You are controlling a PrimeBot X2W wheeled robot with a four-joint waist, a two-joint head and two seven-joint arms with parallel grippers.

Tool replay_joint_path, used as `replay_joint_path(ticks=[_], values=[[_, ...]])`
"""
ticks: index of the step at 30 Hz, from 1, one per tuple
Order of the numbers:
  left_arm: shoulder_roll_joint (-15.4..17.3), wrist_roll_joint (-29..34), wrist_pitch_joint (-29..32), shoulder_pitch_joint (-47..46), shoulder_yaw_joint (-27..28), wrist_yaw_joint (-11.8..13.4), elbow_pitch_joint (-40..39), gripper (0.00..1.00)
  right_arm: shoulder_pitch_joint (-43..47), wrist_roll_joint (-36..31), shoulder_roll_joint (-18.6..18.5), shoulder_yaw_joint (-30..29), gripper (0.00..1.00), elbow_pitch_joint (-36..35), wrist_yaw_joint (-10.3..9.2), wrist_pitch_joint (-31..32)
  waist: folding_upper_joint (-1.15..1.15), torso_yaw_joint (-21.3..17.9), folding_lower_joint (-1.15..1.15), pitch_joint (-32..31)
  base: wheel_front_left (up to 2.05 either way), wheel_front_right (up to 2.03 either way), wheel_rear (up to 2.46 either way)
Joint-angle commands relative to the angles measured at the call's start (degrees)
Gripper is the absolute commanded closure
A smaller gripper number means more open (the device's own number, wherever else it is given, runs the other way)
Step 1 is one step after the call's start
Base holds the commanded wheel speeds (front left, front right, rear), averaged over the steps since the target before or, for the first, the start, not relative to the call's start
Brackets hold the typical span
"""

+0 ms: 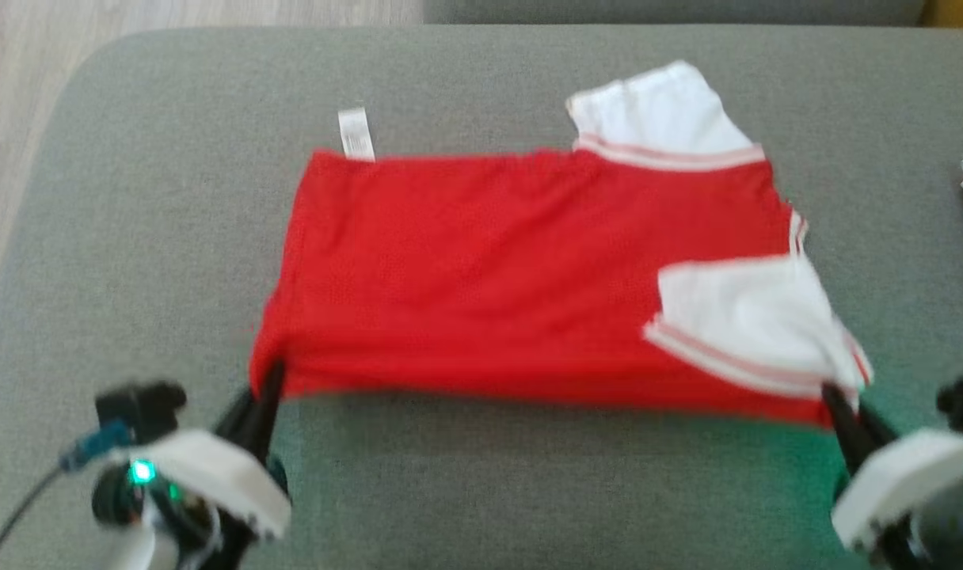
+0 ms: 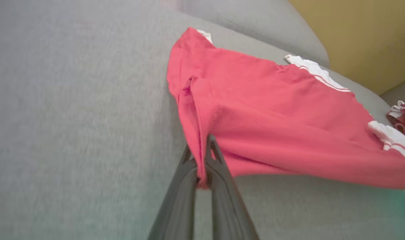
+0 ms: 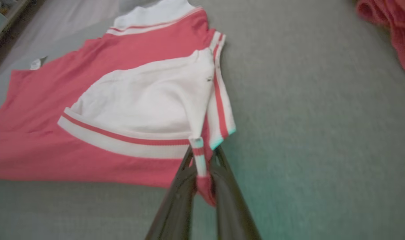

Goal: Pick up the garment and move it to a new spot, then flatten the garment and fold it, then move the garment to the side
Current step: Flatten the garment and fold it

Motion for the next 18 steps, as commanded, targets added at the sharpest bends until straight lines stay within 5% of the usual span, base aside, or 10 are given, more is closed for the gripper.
replay_joint_path(ticks=[1, 6, 11, 12, 13, 18], values=[[2.28, -0.79, 1.44, 2.56, 3.19, 2.13, -4.53, 1.00, 2.86, 1.69, -0.50, -0.39, 1.00, -3.83, -0.10, 1.64, 0.00, -0.10, 0.00, -0.54, 0.00, 0.00, 0.00], [2.06, -2.97, 3.49, 11.27, 3.49, 5.36, -9.02, 1.00, 10.08, 5.38, -0.50, -1.47, 1.00, -4.77, -0.10, 2.67, 0.00, -0.58, 0.00, -1.50, 0.00, 0.00, 0.00], [0.73, -4.22, 2.72, 15.02, 3.14, 5.71, -8.61, 1.00, 12.71, 7.90, -0.49, -0.74, 1.00, -2.44, -0.10, 2.19, 0.00, -0.68, 0.00, -2.19, 0.00, 0.00, 0.00], [0.24, -4.25, 2.10, 15.13, 2.86, 5.35, -7.93, 0.45, 12.94, 8.36, -0.49, -0.39, 0.66, -1.68, -0.10, 2.22, 0.00, -0.58, 0.00, -2.37, 0.00, 0.00, 0.00], [-0.26, -4.27, 1.65, 15.07, 2.41, 4.89, -6.94, 0.00, 12.94, 8.54, -0.49, -0.01, 0.00, -1.00, -0.10, 2.04, 0.00, -0.47, 0.00, -2.58, 0.00, 0.00, 0.00], [-2.50, -0.55, -5.66, 13.21, 1.83, 4.85, -1.67, 0.00, 10.28, 6.15, -0.49, 2.10, 0.00, 0.39, -0.10, -3.72, 0.00, -0.37, 0.00, -3.88, 0.00, 0.00, 0.00]])
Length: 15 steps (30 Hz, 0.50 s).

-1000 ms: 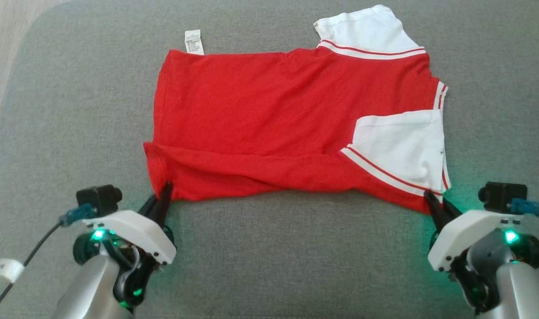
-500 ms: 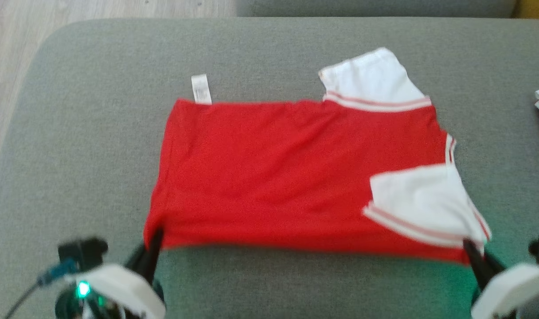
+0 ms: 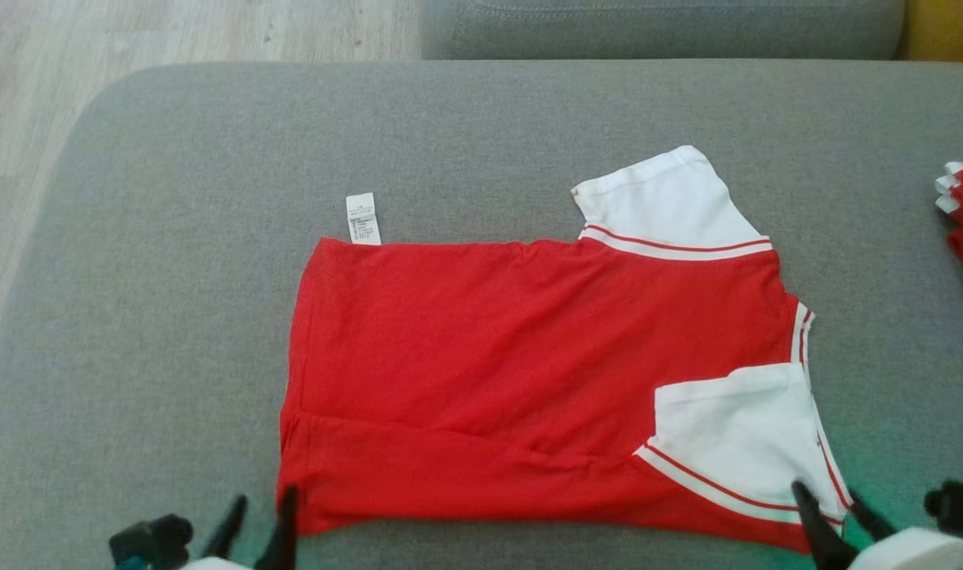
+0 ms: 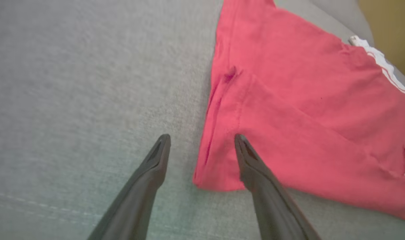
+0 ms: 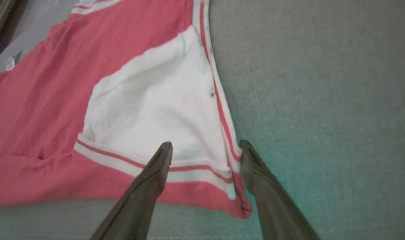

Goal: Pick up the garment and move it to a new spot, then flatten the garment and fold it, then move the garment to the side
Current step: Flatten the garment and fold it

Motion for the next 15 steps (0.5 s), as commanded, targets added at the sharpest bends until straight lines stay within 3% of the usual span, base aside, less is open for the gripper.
replay_joint_path(ticks=[1, 7, 11, 15], values=[[0.10, 2.14, -3.58, -3.89, 2.41, 0.53, -1.14, 0.00, -3.53, -1.41, -0.88, 1.38, 0.00, -2.51, -0.10, -2.69, 0.00, 0.04, 0.01, -0.30, 0.00, 0.00, 0.00], [-0.87, 10.29, -18.37, -7.81, 3.82, 2.71, -2.21, 0.00, -7.30, -7.07, -0.88, 2.93, 0.00, -6.18, -0.10, -15.14, 0.00, 0.57, 0.01, -0.82, 0.00, 0.00, 0.00], [-0.91, 13.86, -21.26, -10.94, 4.10, 3.76, -4.44, 0.00, -9.60, -10.31, -0.88, 4.21, 0.00, -9.13, -0.10, -21.26, 0.00, 0.76, 0.01, -0.86, 0.00, 0.00, 0.00], [-0.30, 16.12, -21.59, -13.63, 3.77, 4.23, -5.37, 0.00, -10.55, -11.62, -0.88, 5.42, 0.00, -11.64, -0.10, -23.17, 0.00, 0.54, 0.01, -0.72, 0.00, 0.00, 0.00]])
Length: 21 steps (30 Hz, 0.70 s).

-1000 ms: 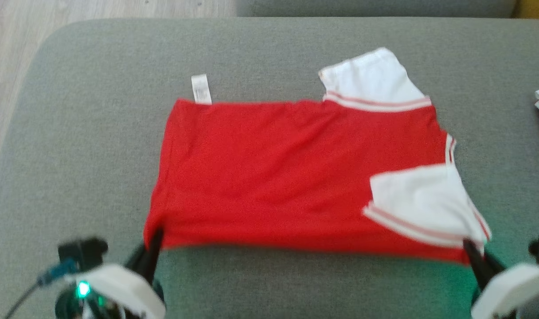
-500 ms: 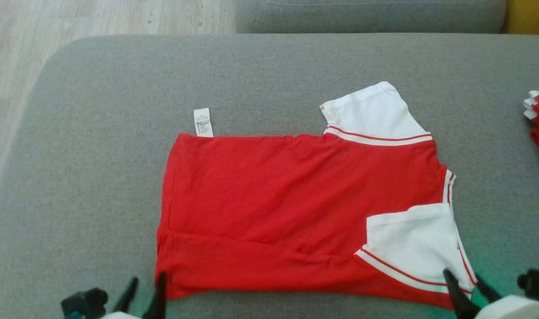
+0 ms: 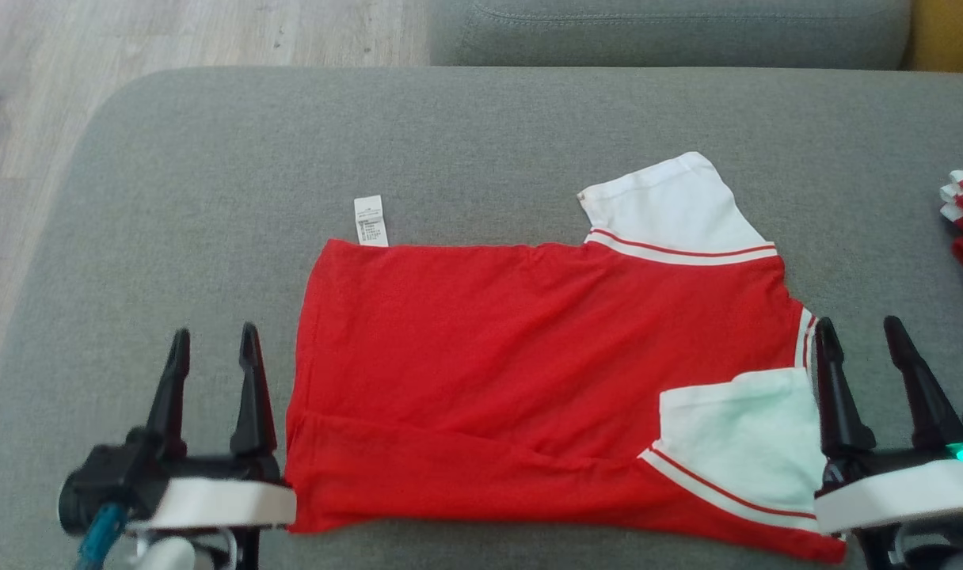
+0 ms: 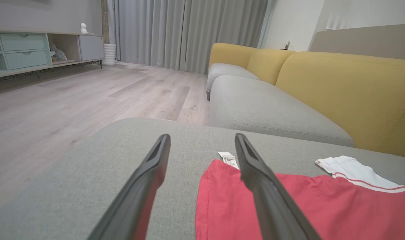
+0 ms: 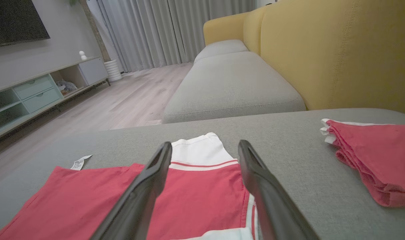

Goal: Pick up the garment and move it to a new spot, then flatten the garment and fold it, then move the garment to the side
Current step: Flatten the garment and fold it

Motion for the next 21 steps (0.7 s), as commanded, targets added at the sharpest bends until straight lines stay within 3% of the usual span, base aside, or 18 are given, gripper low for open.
replay_joint_path(ticks=[1, 10, 17, 18, 21], values=[[1.24, 0.72, -0.25, -3.37, 1.72, 0.22, -1.87, 0.00, -2.42, -0.27, -0.82, 1.63, 0.00, -2.84, -0.10, -0.69, 0.00, -0.08, 0.00, 0.11, 0.00, 0.00, 0.00], [2.97, 1.11, 5.15, -10.14, -0.57, -2.30, 0.90, 0.00, -4.85, -0.31, -0.82, 2.39, 0.00, -4.92, -0.10, 0.43, 0.00, -1.18, 0.00, 3.59, 0.00, 0.00, 0.00], [1.86, -3.17, 11.96, -22.32, -2.72, -9.17, 11.86, 0.00, -8.36, 0.15, -0.82, 2.54, 0.00, -5.07, -0.10, 0.83, 0.00, -1.97, 0.00, 9.25, 0.00, 0.00, 0.00], [1.86, -3.17, 11.96, -22.32, -2.72, -9.17, 11.86, 0.00, -8.36, 0.15, -0.82, 2.54, 0.00, -5.07, -0.10, 0.83, 0.00, -1.97, 0.00, 9.25, 0.00, 0.00, 0.00], [1.23, -5.60, 16.32, -26.90, -3.80, -12.45, 19.27, 0.00, -9.48, 0.63, -0.82, 3.04, 0.00, -4.19, -0.10, 0.70, 0.00, -2.63, 0.00, 10.88, 0.00, 0.00, 0.00]])
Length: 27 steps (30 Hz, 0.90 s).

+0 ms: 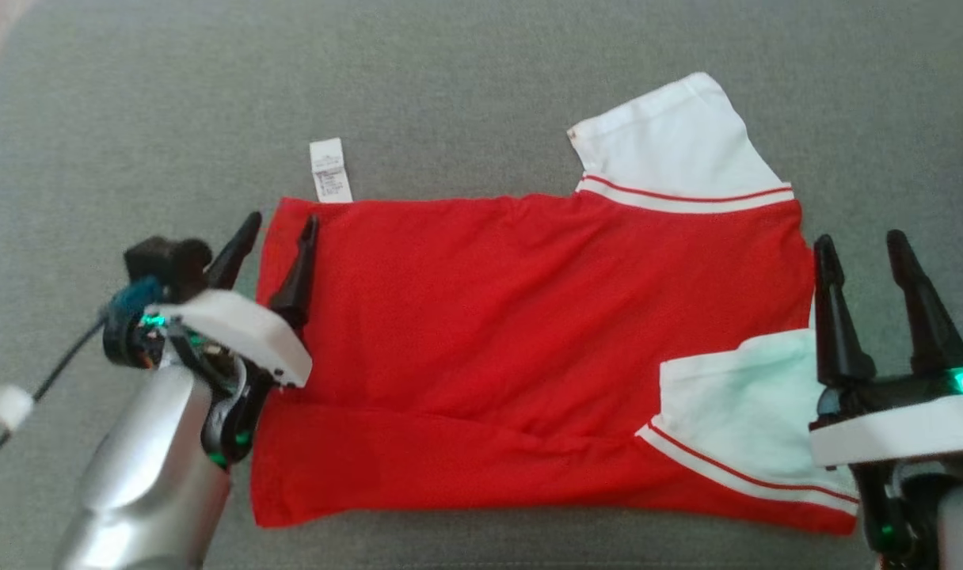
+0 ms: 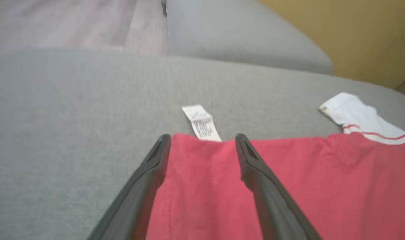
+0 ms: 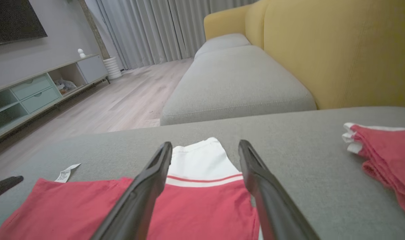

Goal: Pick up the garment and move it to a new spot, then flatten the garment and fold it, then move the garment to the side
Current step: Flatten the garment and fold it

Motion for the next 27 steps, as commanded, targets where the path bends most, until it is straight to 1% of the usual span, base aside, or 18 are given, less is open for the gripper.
replay_joint_path(ticks=[1, 3, 5, 10, 11, 12, 13, 16, 19, 22, 27], values=[[0.75, -1.65, 1.97, -3.04, 1.62, -1.04, 1.52, 0.00, -2.00, 0.86, -0.62, 1.65, 0.00, -1.26, -0.10, -0.15, 0.00, -0.93, -0.02, 1.53, 0.00, 0.00, 0.00], [0.64, -2.60, 4.42, -5.56, 1.01, -2.05, 6.07, 0.00, -2.53, 1.14, -0.62, 1.92, 0.00, -0.54, -0.10, -0.33, 0.00, -1.39, -0.02, 2.13, 0.00, 0.00, 0.00], [0.57, -3.24, 5.62, -7.73, 0.74, -2.68, 10.09, 0.00, -2.77, 1.49, -0.62, 2.10, 0.00, 0.06, -0.10, -0.46, 0.00, -1.85, -0.02, 2.49, 0.00, 0.00, 0.00], [0.47, -3.95, 7.90, -11.02, -0.12, -3.41, 17.43, 0.00, -2.58, 1.99, -0.62, 1.37, 0.00, 1.06, -0.10, -0.14, 0.00, -2.36, -0.02, 2.54, 0.00, 0.00, 0.00], [0.38, -4.09, 8.02, -11.43, -0.29, -3.54, 18.20, 0.17, -2.57, 2.09, -0.62, 1.12, 0.00, 1.31, -0.10, 0.06, 0.00, -2.32, -0.02, 2.50, 0.00, 0.00, 0.00], [0.32, -4.14, 8.06, -11.80, -0.63, -3.72, 18.77, 0.64, -2.71, 2.13, -0.62, 0.91, 0.00, 1.53, -0.10, 0.17, 0.00, -2.25, -0.02, 2.48, 0.00, 0.00, 0.00], [0.27, -4.18, 8.16, -12.12, -1.05, -3.91, 19.29, 1.00, -2.88, 2.14, -0.62, 0.74, 0.00, 1.85, -0.10, 0.43, 0.00, -2.14, -0.02, 2.46, 0.00, 0.00, 0.00], [0.66, -3.05, 6.20, -13.17, -2.17, -4.16, 20.10, 1.00, -4.51, 1.99, -0.62, 0.43, 0.00, 3.21, -0.10, 1.37, 0.00, -1.85, -0.02, 2.52, 0.00, 0.00, 0.00], [0.58, -2.44, 3.87, -13.97, -2.62, -4.26, 20.49, 1.00, -8.88, 1.56, -0.62, 0.48, 0.00, 6.60, -0.10, 2.59, 0.00, -1.65, -0.02, 2.70, 0.00, 0.00, 0.00], [-0.03, -2.28, 2.26, -14.70, -3.05, -4.34, 20.36, 1.00, -14.99, 0.86, -1.00, 0.65, 0.00, 12.52, -0.10, 4.57, 0.00, -0.91, -0.02, 3.24, 0.00, 0.00, 0.00], [-1.68, -2.61, 0.52, -16.32, -4.12, -4.53, 18.93, 1.00, -25.95, 2.93, -3.68, 1.64, 0.00, 24.92, -0.10, 7.60, 0.00, 1.73, -0.02, 5.09, 0.00, 0.00, 0.00]])
